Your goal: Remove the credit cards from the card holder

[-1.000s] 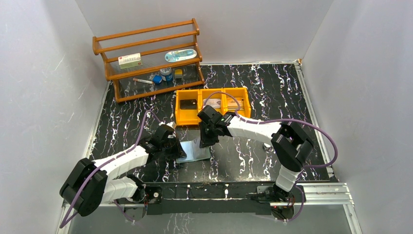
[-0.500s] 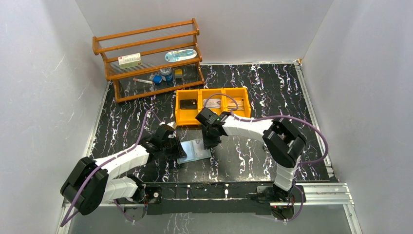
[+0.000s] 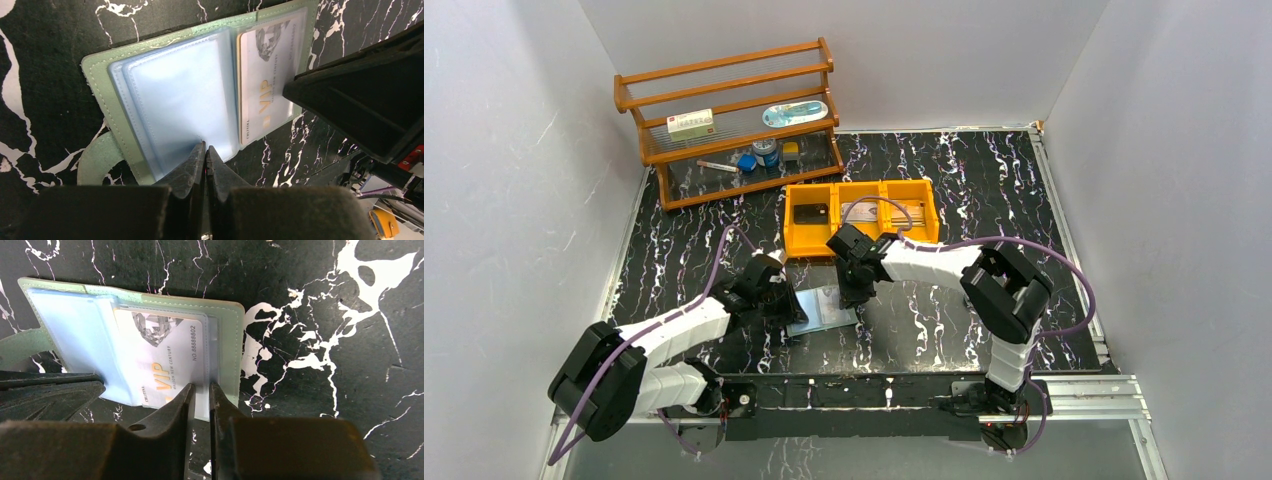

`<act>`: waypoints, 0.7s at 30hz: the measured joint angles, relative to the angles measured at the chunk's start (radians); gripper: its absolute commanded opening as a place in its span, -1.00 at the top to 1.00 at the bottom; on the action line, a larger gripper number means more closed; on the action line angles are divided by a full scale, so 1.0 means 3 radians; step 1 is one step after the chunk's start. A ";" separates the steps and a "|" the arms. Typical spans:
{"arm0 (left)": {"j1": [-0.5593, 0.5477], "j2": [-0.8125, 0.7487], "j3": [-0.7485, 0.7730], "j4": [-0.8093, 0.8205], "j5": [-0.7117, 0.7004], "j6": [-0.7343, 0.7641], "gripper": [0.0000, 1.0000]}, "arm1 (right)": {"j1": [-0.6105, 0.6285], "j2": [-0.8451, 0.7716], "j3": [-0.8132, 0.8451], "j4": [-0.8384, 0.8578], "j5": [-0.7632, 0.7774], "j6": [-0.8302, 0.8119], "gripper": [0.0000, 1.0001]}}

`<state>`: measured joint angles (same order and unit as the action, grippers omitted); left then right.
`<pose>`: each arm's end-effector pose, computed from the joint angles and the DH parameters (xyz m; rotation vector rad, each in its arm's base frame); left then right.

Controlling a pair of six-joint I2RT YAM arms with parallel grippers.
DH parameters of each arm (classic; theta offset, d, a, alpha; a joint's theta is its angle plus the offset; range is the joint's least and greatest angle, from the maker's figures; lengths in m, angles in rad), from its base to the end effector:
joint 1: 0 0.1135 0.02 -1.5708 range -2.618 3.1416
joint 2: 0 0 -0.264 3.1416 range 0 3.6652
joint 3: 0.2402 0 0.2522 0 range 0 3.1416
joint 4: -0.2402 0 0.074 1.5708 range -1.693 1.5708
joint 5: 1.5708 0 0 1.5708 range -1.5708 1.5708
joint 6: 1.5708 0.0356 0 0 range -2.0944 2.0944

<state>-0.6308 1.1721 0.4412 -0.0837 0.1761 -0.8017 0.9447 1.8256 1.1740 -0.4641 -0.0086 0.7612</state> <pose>0.1698 -0.1317 0.1586 -0.1288 2.5537 -0.8366 0.2142 0.2967 0.1697 -0.2599 2.7943 0.4974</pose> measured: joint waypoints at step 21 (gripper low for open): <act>0.0001 0.0432 0.0165 0.0395 0.0200 -0.0075 0.16 | -0.0224 -0.0184 -0.0533 0.0702 -0.0544 0.0251 0.56</act>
<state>-0.6304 1.3018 0.4908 0.0349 0.2359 -0.8242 0.8776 1.7702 1.0142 -0.2535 -0.1719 0.8364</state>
